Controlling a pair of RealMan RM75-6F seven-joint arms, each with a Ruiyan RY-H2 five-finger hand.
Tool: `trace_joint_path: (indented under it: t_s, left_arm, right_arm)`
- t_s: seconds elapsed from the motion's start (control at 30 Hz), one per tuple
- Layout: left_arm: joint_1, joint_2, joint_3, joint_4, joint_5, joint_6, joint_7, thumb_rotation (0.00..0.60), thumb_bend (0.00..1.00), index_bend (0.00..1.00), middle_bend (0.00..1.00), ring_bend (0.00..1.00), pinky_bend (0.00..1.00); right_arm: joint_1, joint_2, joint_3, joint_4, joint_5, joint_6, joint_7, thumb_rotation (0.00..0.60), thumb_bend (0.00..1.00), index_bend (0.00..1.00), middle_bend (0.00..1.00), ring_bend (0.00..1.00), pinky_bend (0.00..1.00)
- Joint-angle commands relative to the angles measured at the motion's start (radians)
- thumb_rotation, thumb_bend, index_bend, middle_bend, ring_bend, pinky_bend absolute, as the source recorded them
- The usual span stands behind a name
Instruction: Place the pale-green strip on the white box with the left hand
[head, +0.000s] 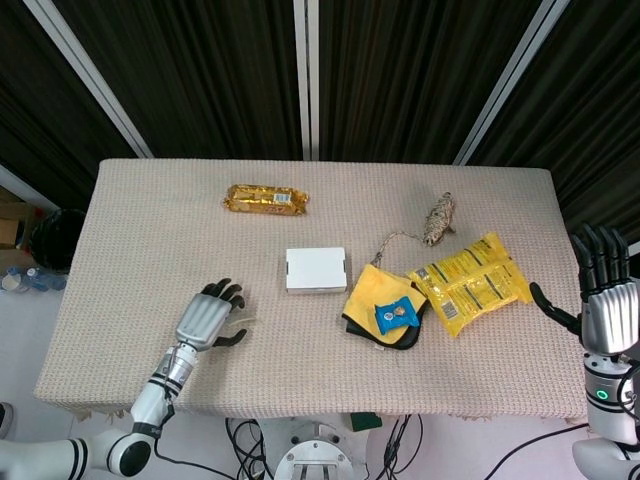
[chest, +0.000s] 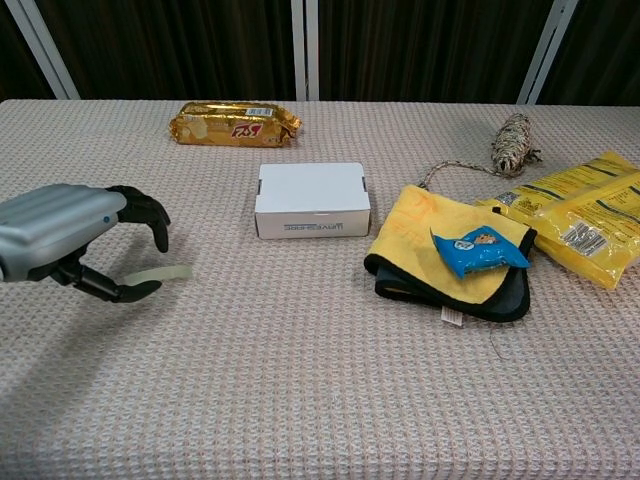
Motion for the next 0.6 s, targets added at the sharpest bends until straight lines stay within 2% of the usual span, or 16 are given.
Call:
trace_joint_path:
  t_s: [0.03,0.13,0.6]
  left_arm:
    - [-0.005,-0.009,-0.002,0.012,-0.005,-0.006,-0.006,0.436,0.26,0.39,0.20,0.10,0.23]
    - [-0.008,-0.017,-0.005,0.023,-0.004,-0.004,-0.012,0.461,0.26,0.40,0.21,0.10,0.23]
    - [-0.017,-0.031,-0.002,0.040,-0.006,-0.011,-0.026,0.461,0.31,0.44,0.23,0.10,0.23]
  right_arm:
    - [-0.001,0.000,0.001,0.000,0.004,-0.002,0.003,0.600,0.22,0.00,0.00,0.00,0.00]
    - [-0.001,0.001,0.001,0.003,0.006,-0.005,0.006,0.600,0.22,0.00,0.00,0.00,0.00]
    - [-0.001,-0.002,-0.003,0.020,0.005,-0.012,0.020,0.600,0.24,0.00,0.00,0.00,0.00]
